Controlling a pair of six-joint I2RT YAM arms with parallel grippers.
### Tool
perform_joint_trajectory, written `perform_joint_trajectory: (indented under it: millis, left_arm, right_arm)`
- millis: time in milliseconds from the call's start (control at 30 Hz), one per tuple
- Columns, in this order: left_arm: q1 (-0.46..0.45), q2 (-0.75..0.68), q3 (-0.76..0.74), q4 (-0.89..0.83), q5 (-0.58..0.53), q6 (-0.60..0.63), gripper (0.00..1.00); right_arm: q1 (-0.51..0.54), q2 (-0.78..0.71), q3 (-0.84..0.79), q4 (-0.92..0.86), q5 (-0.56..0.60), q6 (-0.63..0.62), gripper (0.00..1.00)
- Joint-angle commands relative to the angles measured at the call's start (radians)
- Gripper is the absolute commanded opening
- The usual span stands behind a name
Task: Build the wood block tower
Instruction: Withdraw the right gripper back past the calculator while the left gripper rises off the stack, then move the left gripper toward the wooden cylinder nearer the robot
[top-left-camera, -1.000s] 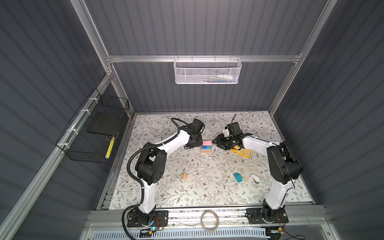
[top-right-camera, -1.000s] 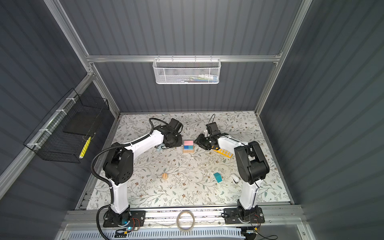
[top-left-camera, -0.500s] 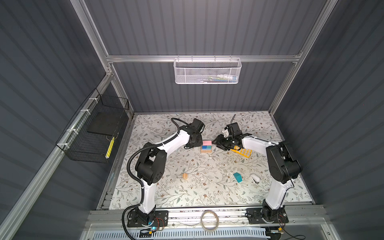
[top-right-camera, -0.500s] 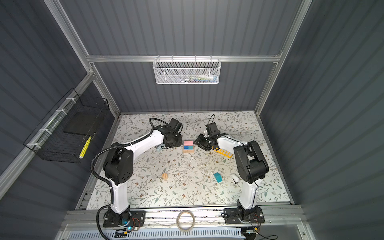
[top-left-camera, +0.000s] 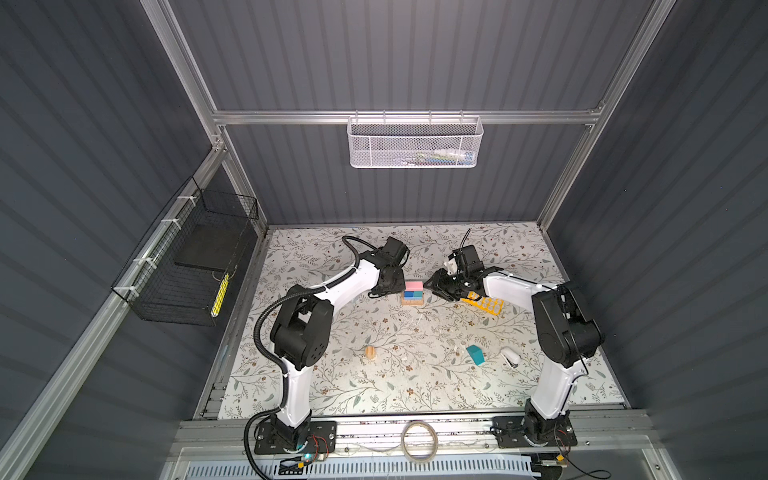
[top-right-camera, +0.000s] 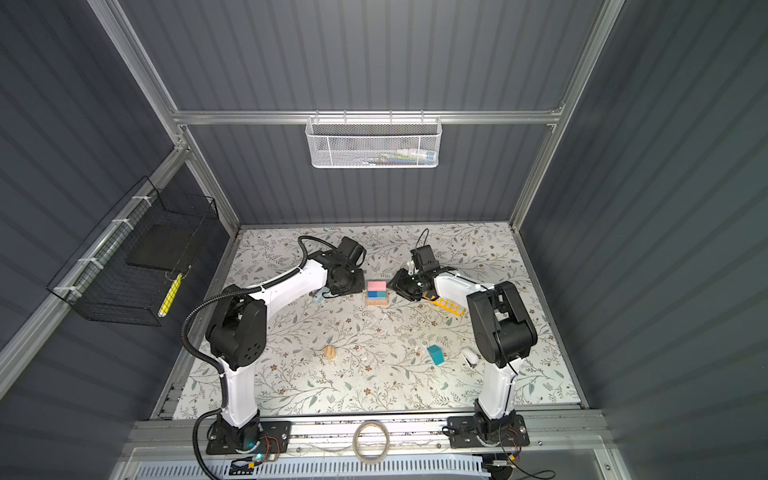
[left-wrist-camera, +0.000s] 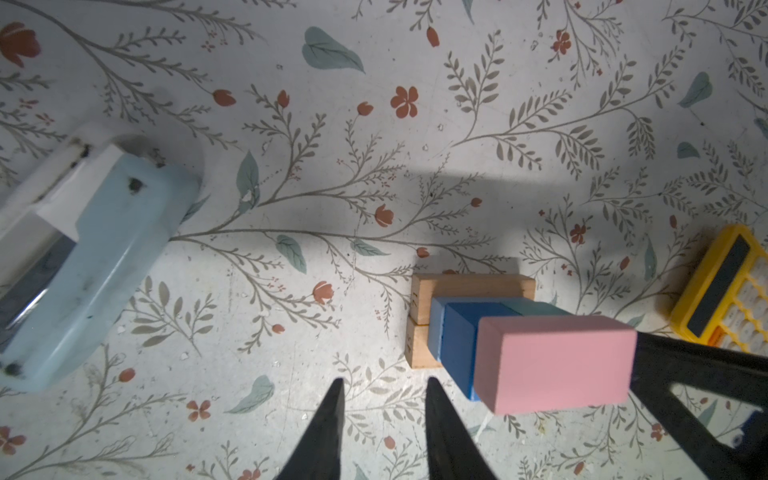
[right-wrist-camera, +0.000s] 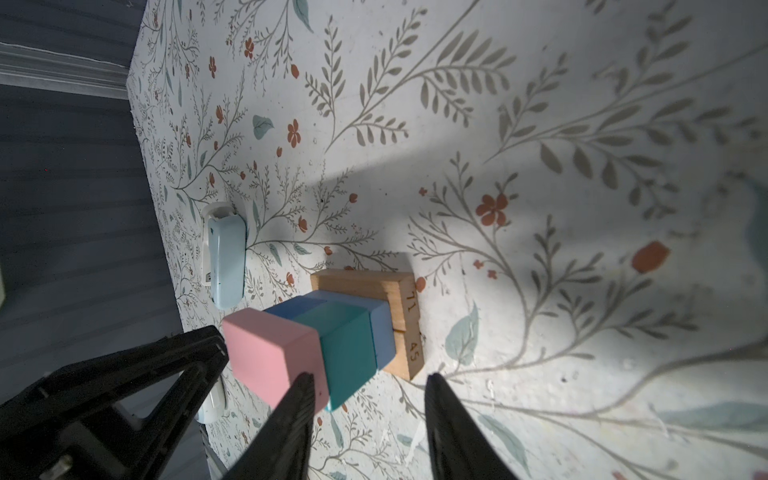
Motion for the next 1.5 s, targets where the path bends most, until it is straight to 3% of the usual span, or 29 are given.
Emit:
perform_joint_trajectory:
  millis: [0, 433, 700, 867, 1100, 1133, 1467]
  left_arm:
    - [0.005, -0.029, -0.004, -0.009, 0.008, 0.018, 0.34]
    - [0.005, -0.074, -0.011, -0.023, -0.011, 0.024, 0.36]
    - [0.005, -0.140, -0.014, -0.091, -0.075, 0.056, 0.51]
    - [0.005, -0.171, -0.017, -0.145, -0.094, 0.086, 0.67]
    - [0.003, -0.221, -0.056, -0.182, -0.093, 0.120, 0.73]
    - [0.003, -0.228, -0.058, -0.188, -0.095, 0.125, 0.73]
    - [0.003, -0.286, -0.118, -0.267, -0.102, 0.162, 0.77]
  right_arm:
    - [0.006, 0.018, 0.019, -0.008, -0.004, 0.006, 0.46]
    - [-0.007, -0.080, -0.028, -0.022, 0.030, 0.004, 0.47]
    - [-0.050, -0.280, -0.088, -0.089, 0.138, -0.024, 0.52]
    - [-0.075, -0.399, -0.040, -0.192, 0.251, -0.080, 0.64]
    - [-0.148, -0.503, -0.035, -0.171, 0.278, -0.062, 0.91]
    - [-0.162, -0.513, -0.039, -0.168, 0.279, -0.054, 0.99]
    - [-0.209, -0.612, -0.164, -0.083, 0.247, 0.006, 0.99]
